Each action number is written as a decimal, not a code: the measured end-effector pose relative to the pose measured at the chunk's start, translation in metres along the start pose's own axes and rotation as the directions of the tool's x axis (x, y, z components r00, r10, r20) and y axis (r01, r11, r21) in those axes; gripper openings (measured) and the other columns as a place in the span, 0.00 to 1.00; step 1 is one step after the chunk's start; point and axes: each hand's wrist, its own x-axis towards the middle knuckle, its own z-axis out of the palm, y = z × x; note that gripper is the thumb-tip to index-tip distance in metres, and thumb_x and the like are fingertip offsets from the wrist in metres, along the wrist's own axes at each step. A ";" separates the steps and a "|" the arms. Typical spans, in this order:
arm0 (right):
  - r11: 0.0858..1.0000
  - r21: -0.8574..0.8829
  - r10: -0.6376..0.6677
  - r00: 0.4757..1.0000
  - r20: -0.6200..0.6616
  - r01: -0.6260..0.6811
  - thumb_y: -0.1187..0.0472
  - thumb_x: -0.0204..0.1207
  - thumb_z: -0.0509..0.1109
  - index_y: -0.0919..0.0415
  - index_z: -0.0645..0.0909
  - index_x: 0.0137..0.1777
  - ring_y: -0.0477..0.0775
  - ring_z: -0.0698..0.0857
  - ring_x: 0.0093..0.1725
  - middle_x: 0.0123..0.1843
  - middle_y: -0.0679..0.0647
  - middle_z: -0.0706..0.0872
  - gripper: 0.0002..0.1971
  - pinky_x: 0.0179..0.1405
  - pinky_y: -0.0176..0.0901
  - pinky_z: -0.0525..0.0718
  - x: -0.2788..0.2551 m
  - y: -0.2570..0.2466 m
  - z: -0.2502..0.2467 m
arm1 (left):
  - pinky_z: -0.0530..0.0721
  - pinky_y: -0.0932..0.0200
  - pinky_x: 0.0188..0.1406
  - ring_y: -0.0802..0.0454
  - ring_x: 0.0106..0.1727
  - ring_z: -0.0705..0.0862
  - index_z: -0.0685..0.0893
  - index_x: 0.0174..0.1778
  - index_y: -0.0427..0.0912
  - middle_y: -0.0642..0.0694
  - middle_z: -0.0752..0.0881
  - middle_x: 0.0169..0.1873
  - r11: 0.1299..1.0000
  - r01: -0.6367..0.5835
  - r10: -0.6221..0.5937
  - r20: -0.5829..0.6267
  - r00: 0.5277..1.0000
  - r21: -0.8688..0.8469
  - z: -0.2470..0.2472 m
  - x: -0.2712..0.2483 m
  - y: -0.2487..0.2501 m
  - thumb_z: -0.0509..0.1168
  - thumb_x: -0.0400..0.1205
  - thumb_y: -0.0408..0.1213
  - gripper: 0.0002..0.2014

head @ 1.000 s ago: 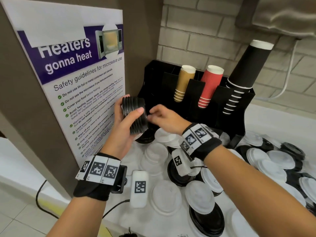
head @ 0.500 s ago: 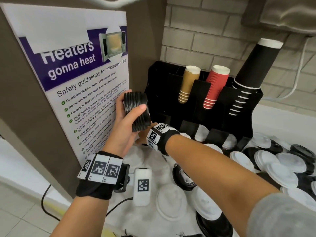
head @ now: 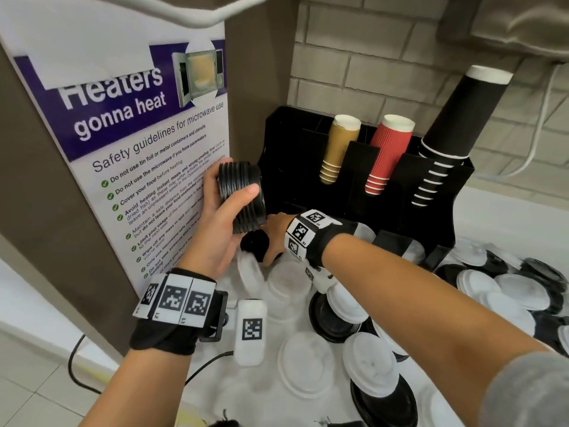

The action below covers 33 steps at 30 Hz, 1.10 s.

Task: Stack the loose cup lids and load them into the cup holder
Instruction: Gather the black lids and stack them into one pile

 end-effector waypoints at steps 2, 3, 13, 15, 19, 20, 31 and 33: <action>1.000 -0.015 0.000 1.000 0.022 0.000 0.40 0.61 0.79 0.52 0.64 0.79 0.62 0.79 0.63 0.66 0.57 0.75 0.48 0.57 0.52 0.83 0.007 -0.001 0.004 | 0.87 0.54 0.41 0.52 0.53 0.87 0.68 0.75 0.51 0.48 0.83 0.57 1.000 0.003 -0.003 -0.004 1.000 0.003 -0.001 -0.001 -0.001 0.68 0.73 0.38 0.32; 1.000 -0.028 0.001 1.000 0.015 -0.001 0.43 0.61 0.79 0.51 0.63 0.79 0.62 0.80 0.62 0.64 0.57 0.75 0.47 0.52 0.50 0.83 0.009 -0.002 0.007 | 0.87 0.54 0.41 0.51 0.54 0.86 0.68 0.75 0.51 0.47 0.82 0.58 1.000 0.007 -0.007 -0.006 1.000 0.002 -0.002 -0.001 -0.001 0.68 0.73 0.38 0.32; 0.999 0.050 -0.005 0.988 -0.155 0.013 0.49 0.68 0.77 0.52 0.57 0.82 0.66 0.71 0.71 0.74 0.61 0.64 0.46 0.60 0.54 0.79 0.008 -0.001 0.018 | 0.85 0.46 0.49 0.46 0.57 0.82 0.69 0.73 0.52 0.44 0.79 0.60 1.000 0.022 -0.022 -0.013 1.000 -0.004 -0.004 -0.003 -0.004 0.69 0.72 0.38 0.31; 0.988 0.150 0.003 0.972 -0.236 0.033 0.49 0.67 0.78 0.53 0.55 0.82 0.66 0.73 0.68 0.71 0.62 0.66 0.48 0.55 0.53 0.80 0.000 0.002 0.016 | 0.86 0.51 0.44 0.47 0.56 0.83 0.69 0.72 0.53 0.43 0.79 0.60 1.000 0.021 -0.021 -0.007 1.000 -0.002 -0.004 -0.003 -0.005 0.69 0.73 0.38 0.30; 0.957 0.263 -0.022 0.932 -0.362 0.124 0.45 0.65 0.77 0.48 0.55 0.80 0.67 0.79 0.58 0.63 0.62 0.70 0.46 0.55 0.55 0.83 -0.021 0.017 0.003 | 0.87 0.52 0.46 0.50 0.56 0.86 0.69 0.74 0.52 0.46 0.83 0.58 1.000 0.009 -0.009 -0.007 1.000 -0.024 -0.003 -0.001 -0.007 0.69 0.73 0.38 0.31; 0.931 0.330 -0.021 0.923 -0.383 0.158 0.45 0.66 0.76 0.47 0.56 0.78 0.66 0.79 0.57 0.61 0.61 0.71 0.44 0.55 0.55 0.82 -0.027 0.022 -0.001 | 0.87 0.52 0.46 0.50 0.56 0.86 0.68 0.75 0.50 0.47 0.84 0.57 0.999 0.001 -0.001 -0.010 1.000 -0.034 -0.002 -0.001 -0.008 0.68 0.74 0.38 0.32; 0.124 0.882 0.060 0.884 -0.464 0.455 0.61 0.69 0.72 0.43 0.72 0.59 0.52 0.84 0.49 0.50 0.53 0.80 0.21 0.50 0.50 0.85 -0.110 0.060 0.024 | 0.86 0.59 0.40 0.54 0.54 0.87 0.71 0.70 0.51 0.50 0.84 0.56 0.999 0.045 -0.046 0.036 0.998 0.003 0.018 -0.011 -0.030 0.70 0.72 0.40 0.29; 0.124 0.857 0.055 0.859 -0.509 0.500 0.63 0.70 0.74 0.41 0.72 0.61 0.54 0.84 0.50 0.58 0.56 0.78 0.24 0.52 0.52 0.85 -0.123 0.059 0.029 | 0.86 0.58 0.41 0.53 0.54 0.87 0.72 0.71 0.52 0.51 0.86 0.54 0.997 0.075 -0.074 0.080 0.994 -0.001 0.024 -0.015 -0.035 0.70 0.73 0.40 0.29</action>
